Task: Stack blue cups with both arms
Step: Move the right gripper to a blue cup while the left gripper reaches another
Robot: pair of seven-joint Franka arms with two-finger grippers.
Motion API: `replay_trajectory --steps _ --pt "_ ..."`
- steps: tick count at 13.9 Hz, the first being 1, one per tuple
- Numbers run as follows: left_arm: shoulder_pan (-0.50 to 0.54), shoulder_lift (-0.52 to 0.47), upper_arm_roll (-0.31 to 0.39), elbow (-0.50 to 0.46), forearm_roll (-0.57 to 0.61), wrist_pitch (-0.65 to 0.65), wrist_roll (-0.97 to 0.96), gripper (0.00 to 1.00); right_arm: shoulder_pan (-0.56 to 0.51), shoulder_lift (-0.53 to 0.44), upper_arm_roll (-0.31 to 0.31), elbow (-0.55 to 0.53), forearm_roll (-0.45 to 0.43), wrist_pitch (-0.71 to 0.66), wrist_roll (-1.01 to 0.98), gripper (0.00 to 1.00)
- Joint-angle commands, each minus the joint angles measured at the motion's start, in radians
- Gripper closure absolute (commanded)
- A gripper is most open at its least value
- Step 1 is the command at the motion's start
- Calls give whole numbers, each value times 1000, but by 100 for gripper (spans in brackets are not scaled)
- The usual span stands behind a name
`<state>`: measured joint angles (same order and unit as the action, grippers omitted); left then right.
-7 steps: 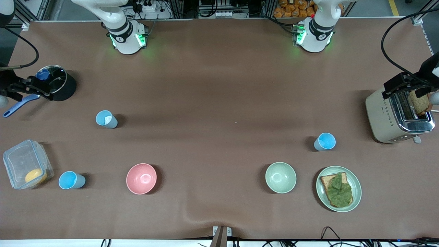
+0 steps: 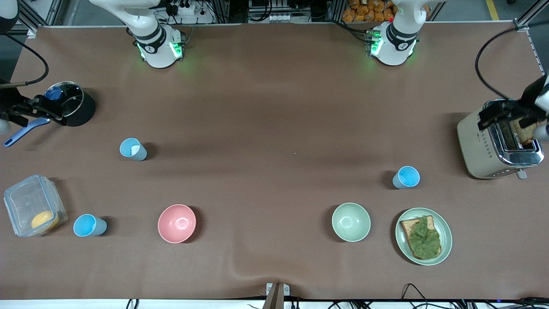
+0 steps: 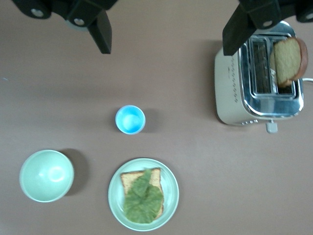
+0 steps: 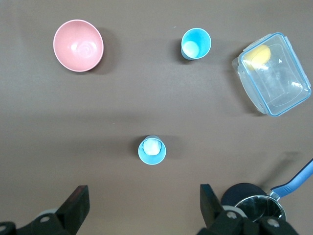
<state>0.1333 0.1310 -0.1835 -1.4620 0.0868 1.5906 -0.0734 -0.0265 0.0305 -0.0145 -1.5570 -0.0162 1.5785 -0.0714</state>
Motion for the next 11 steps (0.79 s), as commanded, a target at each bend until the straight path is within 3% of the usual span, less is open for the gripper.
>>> replay_trajectory --steps 1,6,11 --pt "-8 116 -13 15 68 34 6 0 5 -18 -7 -15 15 -3 -8 0" --pt "-8 231 -21 -4 33 120 -48 0 42 29 -5 -6 12 -17 -15 0" --pt "-6 243 -30 -168 34 359 -80 0 102 144 -5 -21 13 -22 -11 0"
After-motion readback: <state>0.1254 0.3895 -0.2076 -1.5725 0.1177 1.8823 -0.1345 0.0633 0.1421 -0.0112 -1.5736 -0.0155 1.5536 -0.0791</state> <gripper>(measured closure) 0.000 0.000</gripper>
